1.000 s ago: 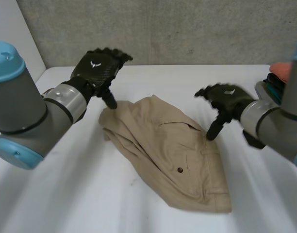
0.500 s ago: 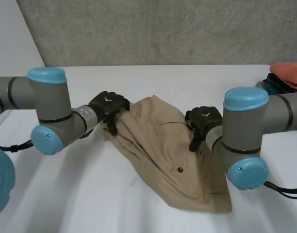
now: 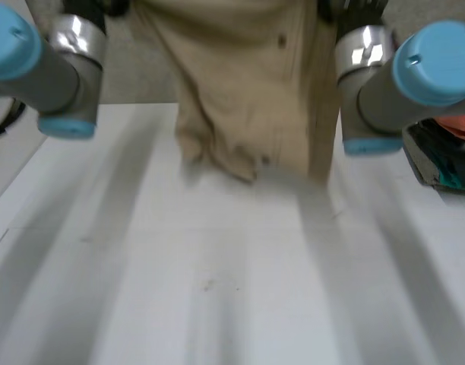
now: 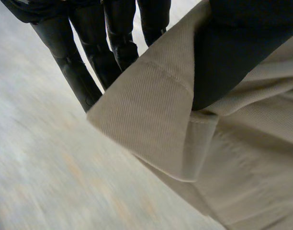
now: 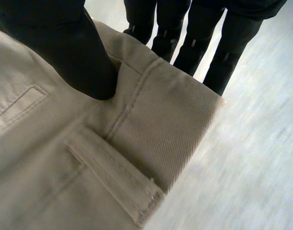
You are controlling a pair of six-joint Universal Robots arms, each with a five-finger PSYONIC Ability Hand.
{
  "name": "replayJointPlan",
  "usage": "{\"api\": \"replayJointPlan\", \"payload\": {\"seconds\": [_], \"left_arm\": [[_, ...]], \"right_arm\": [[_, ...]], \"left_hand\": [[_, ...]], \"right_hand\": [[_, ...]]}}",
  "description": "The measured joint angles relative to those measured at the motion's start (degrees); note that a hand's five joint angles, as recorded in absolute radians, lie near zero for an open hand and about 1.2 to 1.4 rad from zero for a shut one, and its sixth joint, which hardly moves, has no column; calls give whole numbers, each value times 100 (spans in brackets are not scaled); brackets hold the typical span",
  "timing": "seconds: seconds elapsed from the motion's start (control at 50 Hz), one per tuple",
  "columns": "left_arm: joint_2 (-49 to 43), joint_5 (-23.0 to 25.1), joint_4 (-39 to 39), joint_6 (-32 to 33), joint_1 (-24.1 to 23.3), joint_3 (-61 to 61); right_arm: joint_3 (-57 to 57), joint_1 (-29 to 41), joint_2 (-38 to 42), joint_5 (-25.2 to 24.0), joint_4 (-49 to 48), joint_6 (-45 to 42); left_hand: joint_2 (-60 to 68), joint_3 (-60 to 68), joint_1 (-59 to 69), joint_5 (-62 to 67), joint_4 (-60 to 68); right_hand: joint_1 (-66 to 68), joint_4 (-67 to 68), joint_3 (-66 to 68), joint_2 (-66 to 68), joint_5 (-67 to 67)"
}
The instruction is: Fold the laundry.
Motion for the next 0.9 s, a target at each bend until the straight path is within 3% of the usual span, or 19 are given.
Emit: {"api": "replayJointPlan", "payload": {"seconds": [0.08,0.2,0.34,0.48,0.6,0.66,0.72,0.9], "left_arm": [[426,103,92,-492,65,-178],[931,221,-224,-630,132,-1400],[1337,334,-354,-333,53,-3505],[1532,414,-460,418,-139,-5536],[1915,230,-821,977,-253,-6354],[2293,78,-1183,1156,-293,-6592],[2646,-12,-1653,1186,-294,-6634],[2917,9,-3050,732,-75,-6088]], "right_arm": [[18,15,-230,-222,-523,0],[374,22,-272,-503,76,-2],[1349,-11,-142,-769,834,-79],[2378,-47,113,-881,1608,-475],[3019,-80,14,-981,2315,-715],[3321,-85,-194,-1066,2564,-752],[3628,-89,-444,-1127,2654,-764],[4358,-95,-891,-1177,2389,-747]], "left_hand": [[0,0,3,97,0],[12,2,11,99,0],[14,10,11,99,2],[-80,-59,-5,61,-82],[-1985,-1926,-1881,-1718,-1999],[-4043,-3940,-3913,-3762,-4039],[-5187,-5145,-4997,-5007,-5244],[-5450,-5397,-5154,-5236,-5484]], "right_hand": [[0,0,0,0,76],[0,0,0,0,118],[0,1,0,0,118],[0,8,0,0,118],[0,22,0,0,118],[0,22,0,0,119],[0,22,0,0,118],[0,22,0,0,110]]}}
